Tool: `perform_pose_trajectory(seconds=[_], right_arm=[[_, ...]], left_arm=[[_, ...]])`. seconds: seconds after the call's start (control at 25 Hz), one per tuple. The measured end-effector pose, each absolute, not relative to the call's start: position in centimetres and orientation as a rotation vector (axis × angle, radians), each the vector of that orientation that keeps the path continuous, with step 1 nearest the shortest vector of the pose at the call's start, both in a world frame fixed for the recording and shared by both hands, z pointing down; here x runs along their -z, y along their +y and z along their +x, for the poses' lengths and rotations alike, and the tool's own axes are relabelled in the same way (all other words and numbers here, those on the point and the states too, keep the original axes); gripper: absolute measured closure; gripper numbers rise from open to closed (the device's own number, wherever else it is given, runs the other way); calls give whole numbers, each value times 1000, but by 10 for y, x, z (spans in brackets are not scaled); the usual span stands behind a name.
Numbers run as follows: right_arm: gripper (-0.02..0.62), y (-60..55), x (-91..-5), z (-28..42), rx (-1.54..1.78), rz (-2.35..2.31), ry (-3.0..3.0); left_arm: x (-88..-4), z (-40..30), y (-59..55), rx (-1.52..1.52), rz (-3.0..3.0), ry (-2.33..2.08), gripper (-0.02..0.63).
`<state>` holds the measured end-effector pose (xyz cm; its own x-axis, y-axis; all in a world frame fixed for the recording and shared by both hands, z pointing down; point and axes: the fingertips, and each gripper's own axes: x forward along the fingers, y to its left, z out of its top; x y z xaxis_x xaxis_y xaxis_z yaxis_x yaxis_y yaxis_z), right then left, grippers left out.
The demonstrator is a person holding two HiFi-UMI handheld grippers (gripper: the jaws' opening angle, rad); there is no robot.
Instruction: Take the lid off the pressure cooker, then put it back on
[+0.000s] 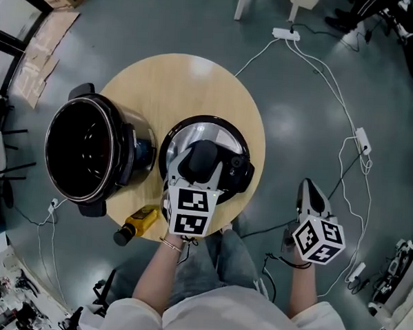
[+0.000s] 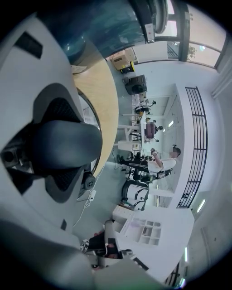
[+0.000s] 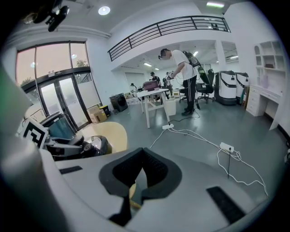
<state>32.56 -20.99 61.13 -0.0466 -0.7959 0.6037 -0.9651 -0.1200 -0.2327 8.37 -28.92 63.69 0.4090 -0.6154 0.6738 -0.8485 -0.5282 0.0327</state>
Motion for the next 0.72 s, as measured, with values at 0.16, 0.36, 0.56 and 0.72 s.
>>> perform_pose_trajectory(seconds=[0.16,0.36,0.56,0.72], right_arm=[[594,-212,-614,322,-928,1959,-1889],[594,-210,-617,319,-939,1957,-1885],[594,-208,-617,316,-938,1954,-1888],[594,-205,-615,315,-933,1956,-1888]], left_arm=[[-639,82,-288,-864,2301,-1257,330],[-640,80,-287,-855,2308,-1258,328],[-641,80,-287,-849,2320,-1261,327],[-641,79,-286,-826,2314,-1270,330]])
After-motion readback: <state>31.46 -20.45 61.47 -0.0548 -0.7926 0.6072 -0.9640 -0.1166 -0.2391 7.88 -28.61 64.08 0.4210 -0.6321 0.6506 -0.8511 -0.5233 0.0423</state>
